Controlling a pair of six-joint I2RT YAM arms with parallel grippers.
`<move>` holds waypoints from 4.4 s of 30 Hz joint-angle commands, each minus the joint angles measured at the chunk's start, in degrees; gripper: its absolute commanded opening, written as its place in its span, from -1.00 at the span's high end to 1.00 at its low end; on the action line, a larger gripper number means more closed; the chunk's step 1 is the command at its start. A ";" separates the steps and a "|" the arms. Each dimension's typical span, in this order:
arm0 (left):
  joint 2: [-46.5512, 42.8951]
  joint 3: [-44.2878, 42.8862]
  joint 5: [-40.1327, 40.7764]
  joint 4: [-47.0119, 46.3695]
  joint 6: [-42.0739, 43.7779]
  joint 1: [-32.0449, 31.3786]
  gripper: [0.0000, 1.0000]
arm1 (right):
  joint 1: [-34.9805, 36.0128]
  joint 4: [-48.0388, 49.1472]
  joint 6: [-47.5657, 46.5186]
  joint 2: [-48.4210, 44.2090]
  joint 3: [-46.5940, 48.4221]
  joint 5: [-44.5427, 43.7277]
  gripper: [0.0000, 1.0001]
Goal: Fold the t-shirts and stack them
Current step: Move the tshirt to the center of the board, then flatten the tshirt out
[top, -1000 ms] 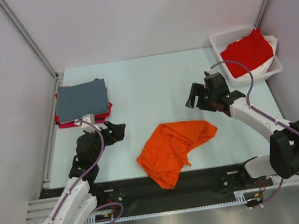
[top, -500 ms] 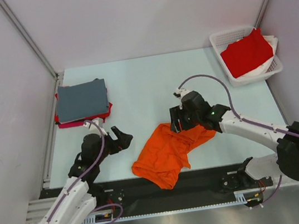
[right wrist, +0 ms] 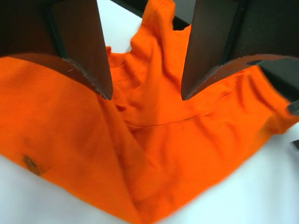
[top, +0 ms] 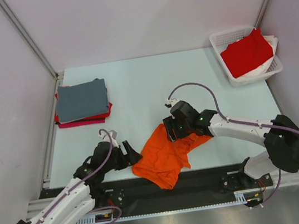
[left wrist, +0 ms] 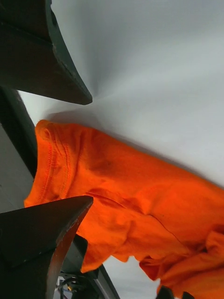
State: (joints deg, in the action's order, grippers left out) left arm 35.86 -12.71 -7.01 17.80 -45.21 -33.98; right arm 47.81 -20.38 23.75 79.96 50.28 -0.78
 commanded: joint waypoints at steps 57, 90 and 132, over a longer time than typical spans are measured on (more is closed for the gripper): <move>14.85 -31.50 0.67 1.28 7.95 20.17 0.99 | -17.80 -8.71 3.85 -28.73 -7.21 10.90 -0.38; 13.54 -36.50 2.96 6.01 11.28 27.11 0.99 | 3.34 -13.17 1.05 -7.53 3.67 -17.23 1.00; 40.36 -43.98 5.59 -3.92 7.85 28.35 -0.76 | -49.75 -6.17 0.34 1.87 14.51 14.15 -0.32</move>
State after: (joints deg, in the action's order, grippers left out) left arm 79.94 -53.45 -6.26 17.61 -39.81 -5.56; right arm -3.11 -31.62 25.15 86.11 63.75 11.94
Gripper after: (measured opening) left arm 0.789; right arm 0.664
